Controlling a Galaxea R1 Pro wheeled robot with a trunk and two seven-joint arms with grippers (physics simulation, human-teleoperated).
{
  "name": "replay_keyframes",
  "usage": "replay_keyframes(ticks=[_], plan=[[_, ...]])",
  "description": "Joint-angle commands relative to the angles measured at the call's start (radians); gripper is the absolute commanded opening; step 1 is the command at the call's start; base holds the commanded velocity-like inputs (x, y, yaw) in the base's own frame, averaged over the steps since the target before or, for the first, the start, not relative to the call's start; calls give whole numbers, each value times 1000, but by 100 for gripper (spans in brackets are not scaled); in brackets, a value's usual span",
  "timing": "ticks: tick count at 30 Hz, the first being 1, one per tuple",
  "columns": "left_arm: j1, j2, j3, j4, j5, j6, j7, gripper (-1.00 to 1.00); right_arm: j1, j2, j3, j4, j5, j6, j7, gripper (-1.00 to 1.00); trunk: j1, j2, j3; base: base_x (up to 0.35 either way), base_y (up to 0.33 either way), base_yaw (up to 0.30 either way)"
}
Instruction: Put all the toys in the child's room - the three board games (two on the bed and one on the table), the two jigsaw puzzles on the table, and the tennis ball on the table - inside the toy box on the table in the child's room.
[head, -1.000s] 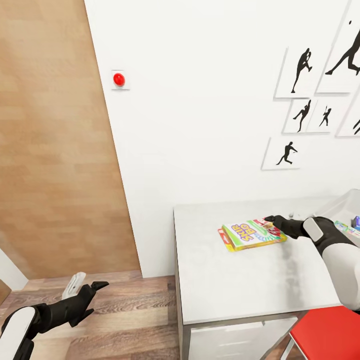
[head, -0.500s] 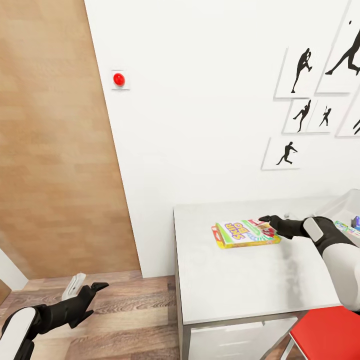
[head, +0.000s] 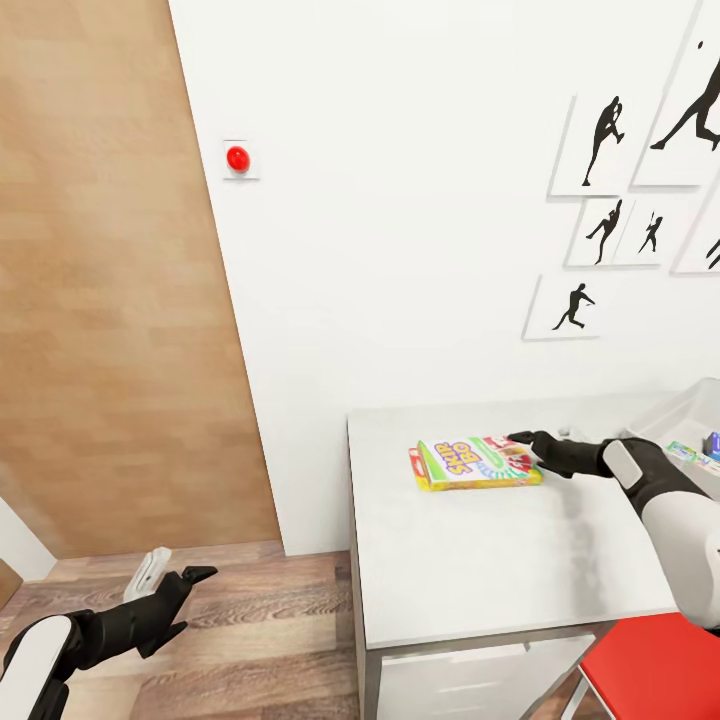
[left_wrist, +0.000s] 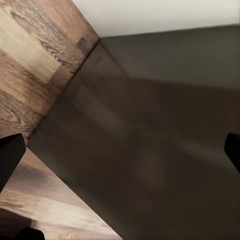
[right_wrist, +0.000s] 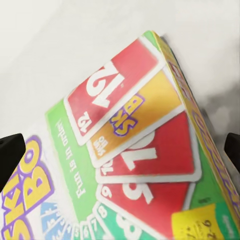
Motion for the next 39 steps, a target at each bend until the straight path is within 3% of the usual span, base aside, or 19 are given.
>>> replay_keyframes(ticks=[1, 6, 12, 26, 39], plan=[[-1, 0, 1, -1, 10, 3, 10, 100, 0, 1, -6, 0, 2, 6, 2, 100, 0, -1, -1, 0, 0, 0], [-1, 0, 1, 0, 9, 2, 11, 100, 2, 2, -5, 0, 2, 6, 10, 100, 0, -1, -1, 0, 0, 0], [-1, 1, 1, 4, 9, 2, 12, 100, 3, 9, -3, 0, 8, 5, 70, 100, 0, -1, -1, 0, 0, 4], [-1, 0, 1, 4, 8, 0, 12, 100, 10, 27, -2, 0, 24, 5, 81, 100, 0, -1, -1, 0, 0, 104], [-1, 0, 1, 11, 3, -7, 12, 100, 12, 106, 0, -1, 86, 2, 100, 100, 0, -1, -1, 0, 0, 2]])
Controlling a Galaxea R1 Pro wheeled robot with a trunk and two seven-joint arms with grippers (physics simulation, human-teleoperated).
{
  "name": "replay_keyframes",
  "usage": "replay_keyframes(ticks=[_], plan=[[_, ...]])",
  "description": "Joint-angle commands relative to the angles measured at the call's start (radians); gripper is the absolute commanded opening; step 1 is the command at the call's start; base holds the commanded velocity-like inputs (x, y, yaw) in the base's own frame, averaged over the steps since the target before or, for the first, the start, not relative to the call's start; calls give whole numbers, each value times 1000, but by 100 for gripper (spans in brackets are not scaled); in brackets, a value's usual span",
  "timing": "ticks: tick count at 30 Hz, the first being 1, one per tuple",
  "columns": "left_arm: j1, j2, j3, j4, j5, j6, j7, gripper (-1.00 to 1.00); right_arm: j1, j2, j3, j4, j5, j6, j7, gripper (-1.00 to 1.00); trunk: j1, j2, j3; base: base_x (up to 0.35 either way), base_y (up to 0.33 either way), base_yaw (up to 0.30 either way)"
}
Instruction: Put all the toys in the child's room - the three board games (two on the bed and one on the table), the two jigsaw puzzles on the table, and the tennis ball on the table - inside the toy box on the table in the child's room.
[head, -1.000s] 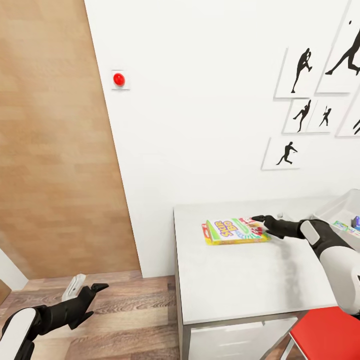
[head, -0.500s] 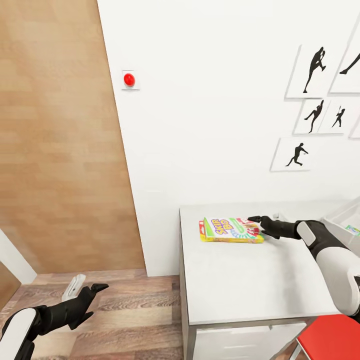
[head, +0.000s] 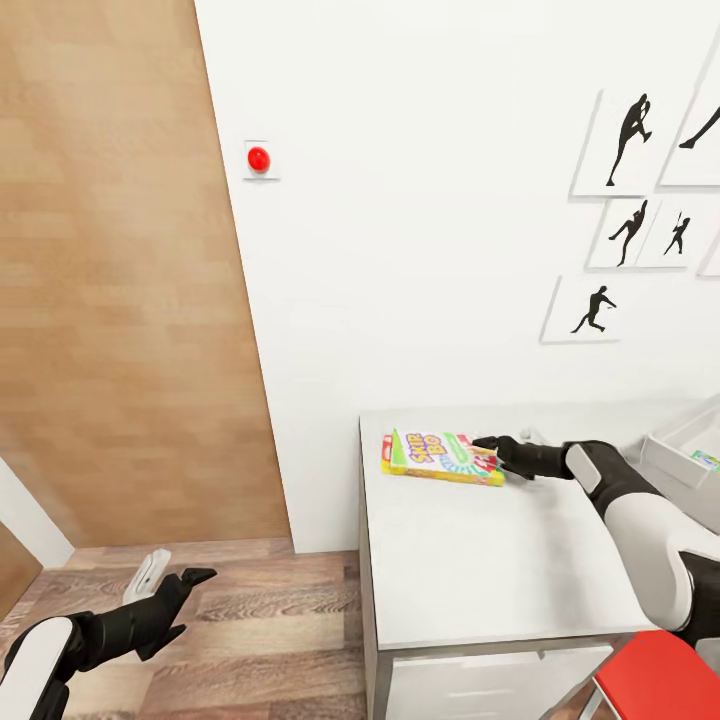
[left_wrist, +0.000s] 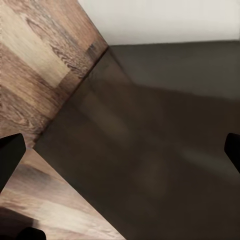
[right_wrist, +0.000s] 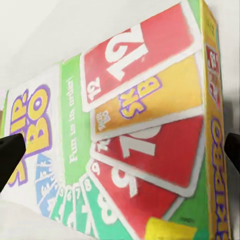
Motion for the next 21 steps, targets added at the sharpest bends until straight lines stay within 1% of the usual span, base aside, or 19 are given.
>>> replay_keyframes(ticks=[1, 4, 7, 15, 19, 21], plan=[[-1, 0, 1, -1, 10, 3, 10, 100, -1, 18, -4, -1, -1, 7, 1, 100, 0, -1, -1, 0, 0, 0], [-1, 1, 1, 0, 10, 3, 10, 100, -1, 34, -4, -1, 1, 7, 2, 100, 0, -1, -1, 0, 0, 0], [-1, 1, 1, 0, 8, 3, 10, 100, -1, 38, -4, -2, 2, 7, 2, 100, 0, -1, -1, 0, 0, 0], [-1, -1, -7, 0, 3, 1, 10, 100, -1, 40, -4, -4, 2, 7, 3, 100, 0, -1, -1, 6, 0, 0], [-1, -1, -8, 1, 2, -1, 11, 100, -1, 39, -4, -8, 2, 6, 3, 100, 0, -1, -1, 140, 0, 0], [-1, -1, -8, 20, 3, -3, 11, 100, -1, 39, -4, -43, 2, 2, 2, 100, 0, -1, -1, 78, 0, 0]])
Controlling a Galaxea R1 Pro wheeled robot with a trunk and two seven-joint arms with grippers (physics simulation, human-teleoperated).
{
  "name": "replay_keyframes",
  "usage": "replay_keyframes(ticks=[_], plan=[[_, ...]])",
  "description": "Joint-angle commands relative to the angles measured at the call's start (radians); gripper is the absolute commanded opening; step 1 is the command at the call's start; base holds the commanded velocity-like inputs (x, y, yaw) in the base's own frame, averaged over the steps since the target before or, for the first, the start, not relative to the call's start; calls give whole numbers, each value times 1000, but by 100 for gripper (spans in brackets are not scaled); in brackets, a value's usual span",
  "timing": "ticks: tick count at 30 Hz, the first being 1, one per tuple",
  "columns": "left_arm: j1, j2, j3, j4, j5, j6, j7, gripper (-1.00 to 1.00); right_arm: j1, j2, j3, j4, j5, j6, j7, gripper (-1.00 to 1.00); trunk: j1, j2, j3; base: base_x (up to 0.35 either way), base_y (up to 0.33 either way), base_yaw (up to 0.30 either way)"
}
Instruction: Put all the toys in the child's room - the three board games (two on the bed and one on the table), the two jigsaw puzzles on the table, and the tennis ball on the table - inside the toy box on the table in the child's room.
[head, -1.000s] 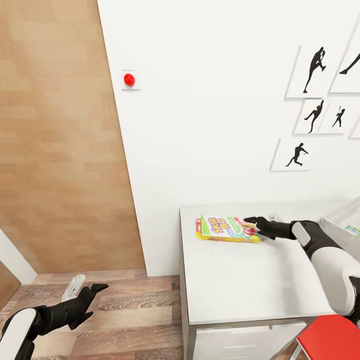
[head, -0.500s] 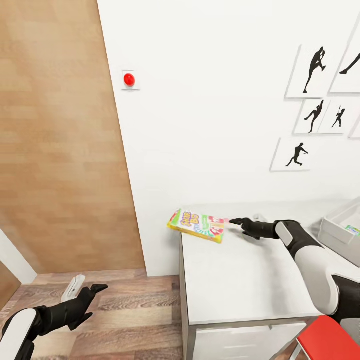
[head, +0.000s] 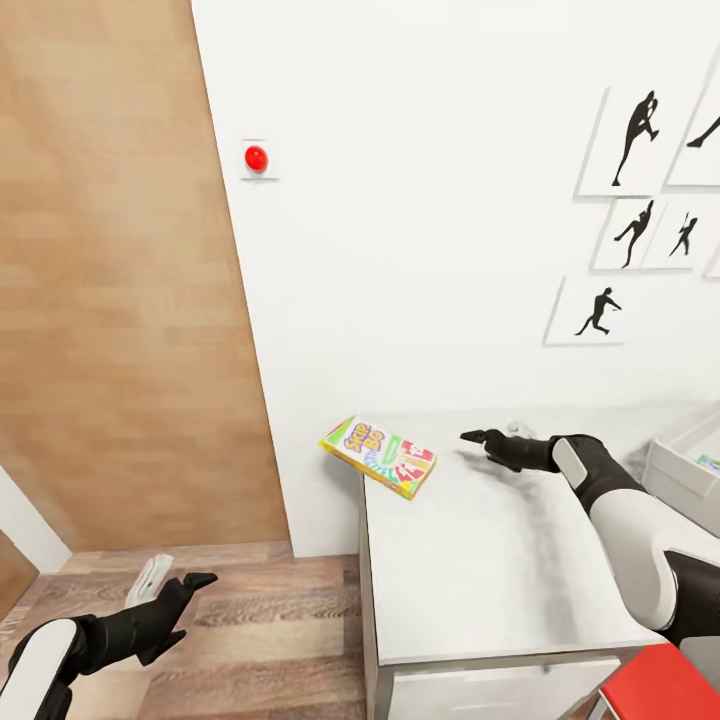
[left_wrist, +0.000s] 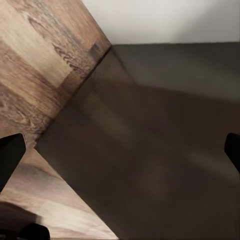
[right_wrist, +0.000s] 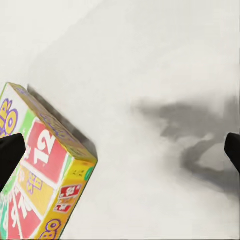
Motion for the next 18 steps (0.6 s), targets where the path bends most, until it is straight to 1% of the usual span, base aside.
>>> replay_keyframes(ticks=[1, 2, 5, 8, 10, 11, 13, 17, 18], plan=[[-1, 0, 1, 7, 11, 0, 10, 100, -1, 1, -5, -17, -2, 6, 0, 100, 0, -1, -1, 49, 0, 0], [-2, -1, 1, 20, 12, -7, 9, 100, 1, 0, -6, -53, -1, 5, 0, 100, 0, -1, -1, 31, 0, 0], [-10, 0, 0, 33, 13, -14, 7, 100, 17, -1, -6, -116, 1, 2, 0, 100, 0, -1, -1, 20, 0, 0], [-31, -1, -13, 39, 14, -17, -1, 100, 55, -2, -5, -209, 5, -3, 0, 100, 0, -1, -1, 44, 14, 0], [-63, 0, -63, 44, 14, -20, -12, 100, 143, -3, -6, -409, 7, -12, 0, 100, 0, -1, -1, 172, 119, 0], [-68, 0, -74, 45, 14, -20, -14, 100, 170, -3, -7, -467, 8, -13, -1, 100, 0, -1, -1, 211, 168, 0], [-79, 2, -101, 46, 14, -17, -20, 100, 281, 0, -8, -699, 8, -15, -1, 100, 0, -1, -1, 207, 229, 0], [-82, 7, -112, 46, 15, -13, -23, 100, 382, 1, -8, -884, 7, -18, 0, 100, 0, -1, -1, 134, 283, 0], [-82, 8, -114, 46, 16, -12, -24, 100, 420, 1, -9, -955, 7, -18, 1, 100, 0, -1, -1, 60, 314, 0]])
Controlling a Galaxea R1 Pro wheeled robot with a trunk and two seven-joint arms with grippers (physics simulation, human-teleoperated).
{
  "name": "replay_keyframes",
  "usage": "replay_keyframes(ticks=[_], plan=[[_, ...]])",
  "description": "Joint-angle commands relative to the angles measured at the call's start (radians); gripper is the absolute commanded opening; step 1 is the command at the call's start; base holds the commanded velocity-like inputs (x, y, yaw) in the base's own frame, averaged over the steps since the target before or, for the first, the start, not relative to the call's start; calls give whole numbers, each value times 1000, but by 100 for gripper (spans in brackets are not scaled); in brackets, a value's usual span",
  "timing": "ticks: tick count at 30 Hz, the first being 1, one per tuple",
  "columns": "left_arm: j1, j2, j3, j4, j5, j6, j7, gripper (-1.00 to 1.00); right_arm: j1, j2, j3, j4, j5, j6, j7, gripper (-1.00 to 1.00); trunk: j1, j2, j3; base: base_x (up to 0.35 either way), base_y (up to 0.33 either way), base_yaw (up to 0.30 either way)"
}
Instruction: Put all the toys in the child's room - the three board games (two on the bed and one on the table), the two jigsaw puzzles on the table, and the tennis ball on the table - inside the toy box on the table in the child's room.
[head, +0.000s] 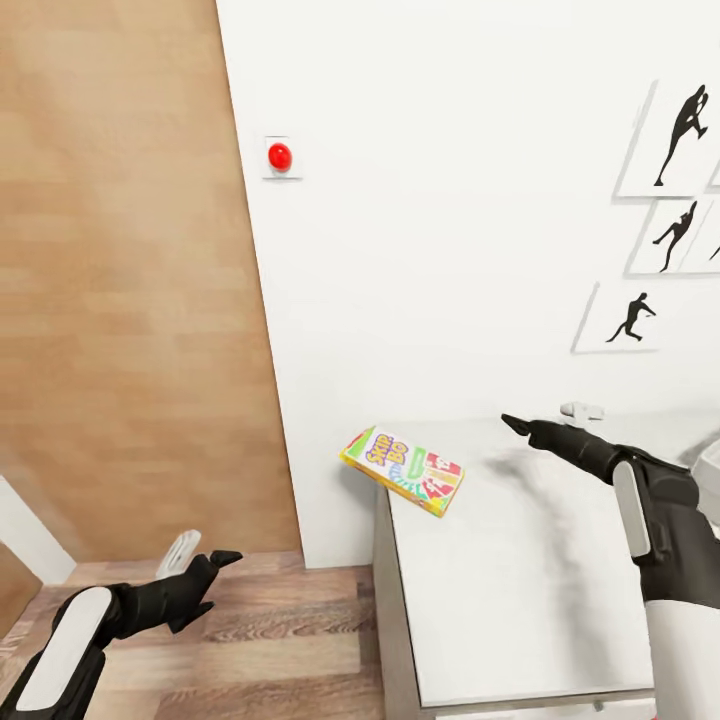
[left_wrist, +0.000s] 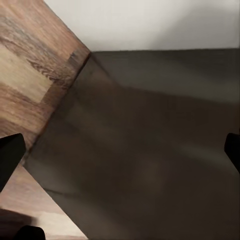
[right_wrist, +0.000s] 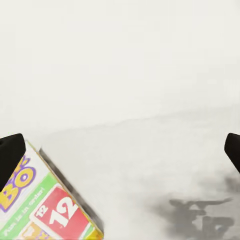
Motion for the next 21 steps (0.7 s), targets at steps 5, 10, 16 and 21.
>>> replay_keyframes(ticks=[5, 10, 16, 21], plan=[[-2, 4, -4, 1, 13, 4, 8, 100, 82, 2, -7, -213, -13, 31, -3, 100, 0, -1, 0, 27, 330, -40], [-17, 7, -6, 11, 11, 5, 4, 100, 125, 1, -10, -279, -15, 61, -4, 100, 0, -1, 2, 6, 339, -200], [-81, 0, -54, 38, 9, -1, -9, 100, 137, 1, -11, -298, -16, 72, -4, 100, 0, -1, 3, 1, 259, -273], [-136, -36, -138, 46, 7, -112, -13, 100, 140, 1, -9, -301, -17, 74, -3, 100, 0, -1, 3, 0, 61, -289]])
